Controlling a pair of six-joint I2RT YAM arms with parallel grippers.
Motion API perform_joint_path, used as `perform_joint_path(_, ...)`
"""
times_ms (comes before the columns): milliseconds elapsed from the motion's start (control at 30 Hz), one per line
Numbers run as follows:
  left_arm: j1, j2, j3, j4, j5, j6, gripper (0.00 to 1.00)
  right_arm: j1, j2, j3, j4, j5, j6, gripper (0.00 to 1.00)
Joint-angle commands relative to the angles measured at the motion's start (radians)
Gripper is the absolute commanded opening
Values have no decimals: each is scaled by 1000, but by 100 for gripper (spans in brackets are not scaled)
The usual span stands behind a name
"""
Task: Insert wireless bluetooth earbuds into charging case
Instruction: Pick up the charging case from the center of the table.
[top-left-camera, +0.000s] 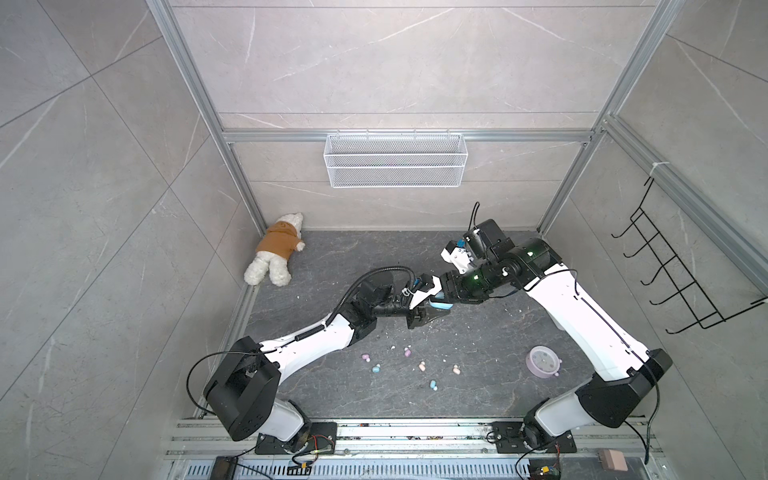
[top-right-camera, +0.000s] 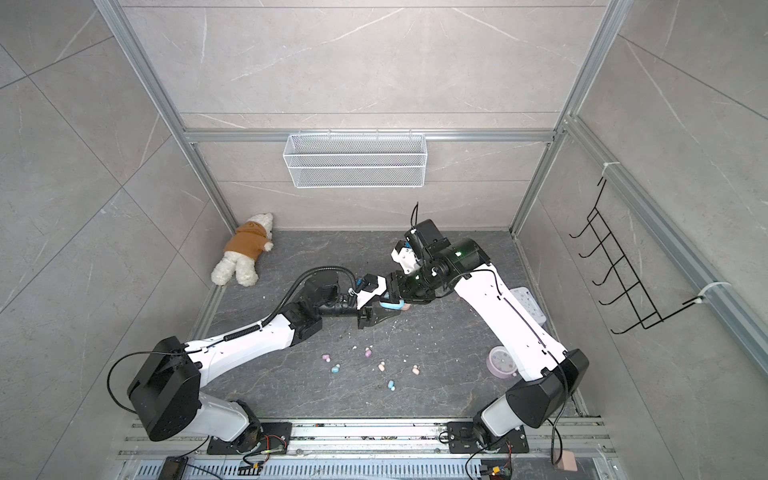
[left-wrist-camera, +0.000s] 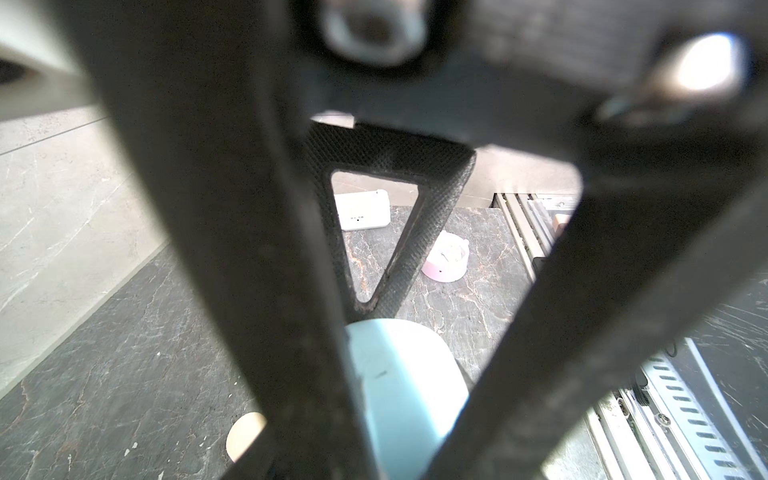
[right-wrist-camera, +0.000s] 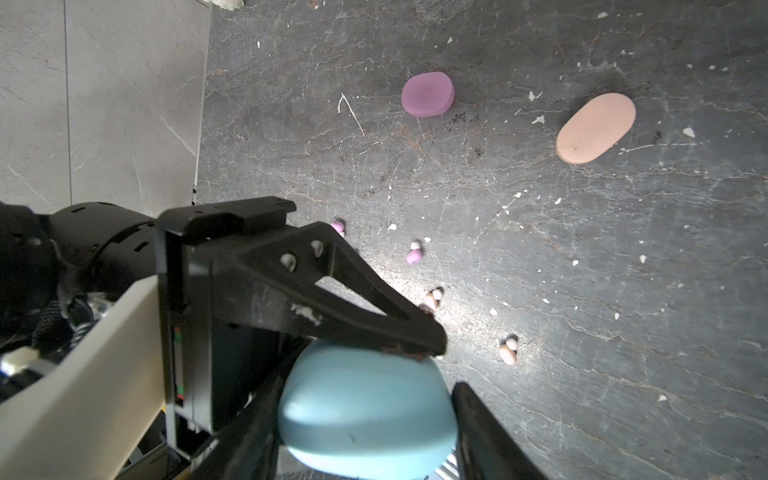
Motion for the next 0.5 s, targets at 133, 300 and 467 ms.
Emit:
perform_joint_path(133,-5,-18,7,23,27,17,36,5,-10,24,12,-14,13,46)
perform_joint_path(300,-5,-23,9,34,27,3,33,4,-11,12,9,-12,11,48)
perform_joint_path(467,-5,-29,9,47,28,-9,30,5,-20,2,8,-7,13,57)
